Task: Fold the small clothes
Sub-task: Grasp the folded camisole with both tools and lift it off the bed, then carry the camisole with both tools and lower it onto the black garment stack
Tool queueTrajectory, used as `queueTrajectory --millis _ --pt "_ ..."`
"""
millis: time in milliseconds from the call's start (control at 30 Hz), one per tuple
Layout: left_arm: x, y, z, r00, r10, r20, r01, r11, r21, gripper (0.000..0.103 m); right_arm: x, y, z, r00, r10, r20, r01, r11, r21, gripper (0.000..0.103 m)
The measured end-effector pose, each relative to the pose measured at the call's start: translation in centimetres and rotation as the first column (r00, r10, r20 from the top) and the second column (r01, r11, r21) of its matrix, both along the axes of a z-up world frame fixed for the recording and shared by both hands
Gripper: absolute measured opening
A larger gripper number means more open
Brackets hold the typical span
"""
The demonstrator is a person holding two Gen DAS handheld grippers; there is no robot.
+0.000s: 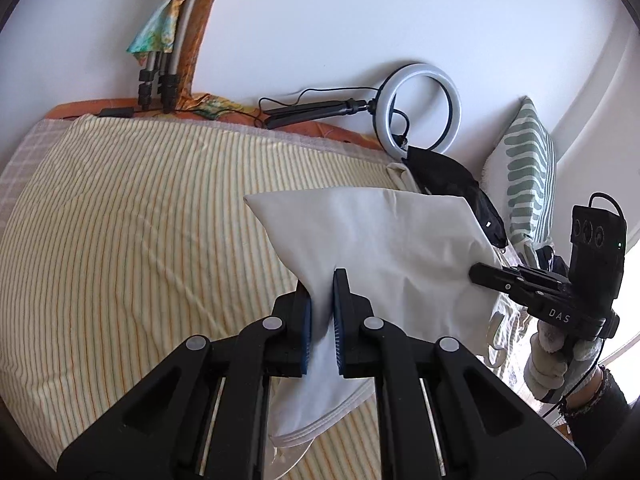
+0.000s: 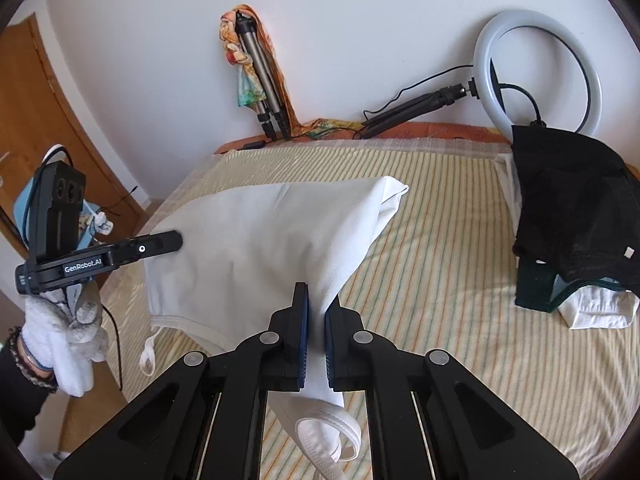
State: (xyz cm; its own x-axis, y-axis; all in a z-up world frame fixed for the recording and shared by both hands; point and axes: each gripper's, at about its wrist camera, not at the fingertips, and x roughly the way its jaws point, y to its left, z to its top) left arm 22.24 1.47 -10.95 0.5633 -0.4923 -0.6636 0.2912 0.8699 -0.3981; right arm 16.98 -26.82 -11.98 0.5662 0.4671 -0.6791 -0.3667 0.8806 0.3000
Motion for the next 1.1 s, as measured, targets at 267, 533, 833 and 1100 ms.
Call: queueTrajectory --millis 267,533,833,1100 --pt "1.9 -6.8 2.6 0.996 -0.078 0.049 0.078 0.997 0.004 0.007 -0.4 -6.1 2.3 0.996 -0.059 0.066 0.061 0.998 -0.021 0.005" --pt "5.0 -16.5 4.4 0.981 -0.159 0.108 0.157 0.987 0.022 0.007 0.7 -14.1 4.4 0.981 -0.153 0.117 0.159 0.986 -0.047 0.005" --pt "9.2 -26.3 5.3 0.968 -0.199 0.154 0.197 0.980 0.025 0.007 3.9 -21.9 6.0 0.952 -0.254 0.173 0.269 0.960 -0.073 0.005" --pt "13.4 -32.3 4.8 0.964 -0.198 0.177 0.190 0.980 0.058 0.007 8.0 -26.9 5.0 0.935 -0.298 0.190 0.320 0.943 -0.094 0.005"
